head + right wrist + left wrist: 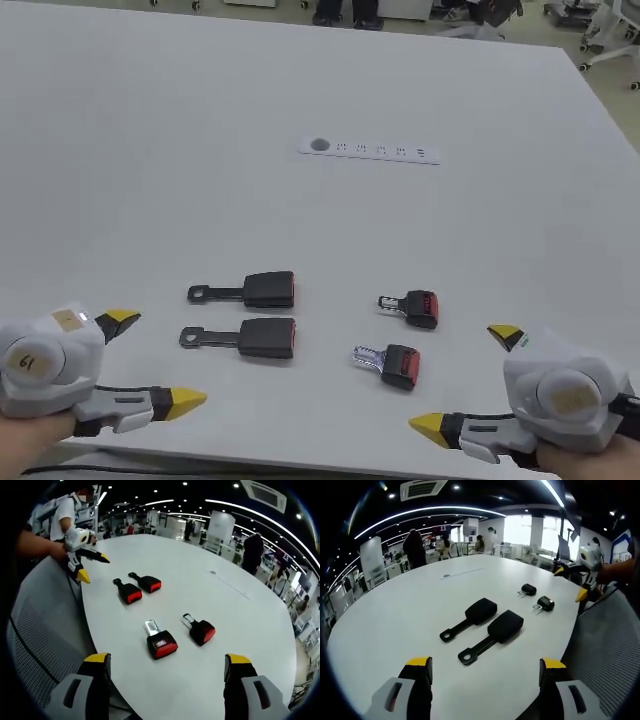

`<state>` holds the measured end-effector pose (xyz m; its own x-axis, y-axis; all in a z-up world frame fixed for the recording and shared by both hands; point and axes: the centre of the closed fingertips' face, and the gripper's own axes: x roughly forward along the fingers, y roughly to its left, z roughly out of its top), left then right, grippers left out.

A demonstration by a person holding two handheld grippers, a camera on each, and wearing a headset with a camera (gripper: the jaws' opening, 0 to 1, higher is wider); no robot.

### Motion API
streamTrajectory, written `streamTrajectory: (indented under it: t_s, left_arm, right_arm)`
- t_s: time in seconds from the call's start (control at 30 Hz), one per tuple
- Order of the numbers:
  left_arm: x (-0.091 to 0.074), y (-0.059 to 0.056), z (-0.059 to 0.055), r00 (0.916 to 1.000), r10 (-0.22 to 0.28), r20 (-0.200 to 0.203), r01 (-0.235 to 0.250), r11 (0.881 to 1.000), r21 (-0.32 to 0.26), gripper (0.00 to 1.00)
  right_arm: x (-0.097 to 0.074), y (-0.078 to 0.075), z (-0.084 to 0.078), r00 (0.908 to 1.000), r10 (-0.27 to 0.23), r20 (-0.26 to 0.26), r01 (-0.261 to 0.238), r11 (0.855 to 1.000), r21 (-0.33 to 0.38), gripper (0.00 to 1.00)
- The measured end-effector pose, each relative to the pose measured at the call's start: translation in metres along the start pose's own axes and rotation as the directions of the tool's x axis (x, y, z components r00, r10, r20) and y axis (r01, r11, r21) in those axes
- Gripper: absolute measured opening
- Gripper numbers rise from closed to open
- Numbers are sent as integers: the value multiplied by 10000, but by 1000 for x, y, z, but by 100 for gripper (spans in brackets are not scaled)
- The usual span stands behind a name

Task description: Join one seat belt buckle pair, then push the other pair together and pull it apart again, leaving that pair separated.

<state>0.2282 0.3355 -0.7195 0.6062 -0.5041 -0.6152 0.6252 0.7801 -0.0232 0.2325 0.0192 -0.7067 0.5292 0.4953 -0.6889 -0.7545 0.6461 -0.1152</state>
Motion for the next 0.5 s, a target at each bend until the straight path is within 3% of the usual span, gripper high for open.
streamTrajectory:
  t_s: [0.5]
  left_arm:
    - [0,-1,-5,9991,10,-435,17,9980,630,87]
  right_arm:
    - [3,0,-4,9997,151,-185,-152,9999,-63,93]
